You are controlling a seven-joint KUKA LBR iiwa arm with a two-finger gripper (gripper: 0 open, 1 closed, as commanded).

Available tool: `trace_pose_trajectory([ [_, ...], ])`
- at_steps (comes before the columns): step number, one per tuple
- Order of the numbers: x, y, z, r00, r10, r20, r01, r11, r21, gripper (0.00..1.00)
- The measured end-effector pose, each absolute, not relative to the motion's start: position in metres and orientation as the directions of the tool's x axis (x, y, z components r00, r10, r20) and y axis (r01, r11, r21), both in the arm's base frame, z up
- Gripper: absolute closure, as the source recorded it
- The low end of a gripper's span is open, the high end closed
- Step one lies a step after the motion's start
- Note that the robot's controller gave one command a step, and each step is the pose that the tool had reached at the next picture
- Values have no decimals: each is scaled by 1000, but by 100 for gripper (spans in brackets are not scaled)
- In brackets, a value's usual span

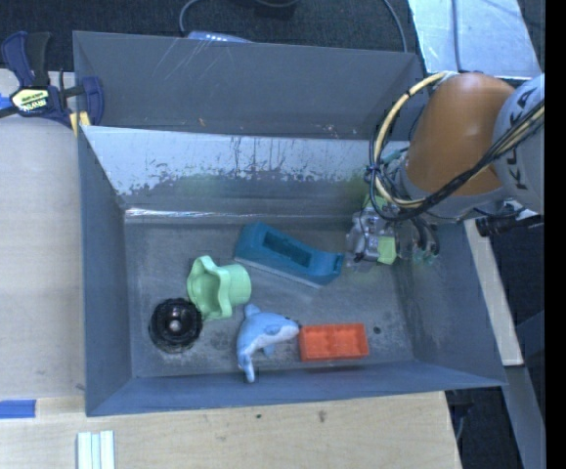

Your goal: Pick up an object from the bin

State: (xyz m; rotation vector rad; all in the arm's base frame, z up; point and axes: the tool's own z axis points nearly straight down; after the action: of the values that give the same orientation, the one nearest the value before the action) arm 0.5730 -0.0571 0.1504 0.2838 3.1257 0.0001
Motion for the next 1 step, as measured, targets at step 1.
trace_pose_trajectory([
  [1,573,-57,150,-984,179,-3,179,984,0,0],
])
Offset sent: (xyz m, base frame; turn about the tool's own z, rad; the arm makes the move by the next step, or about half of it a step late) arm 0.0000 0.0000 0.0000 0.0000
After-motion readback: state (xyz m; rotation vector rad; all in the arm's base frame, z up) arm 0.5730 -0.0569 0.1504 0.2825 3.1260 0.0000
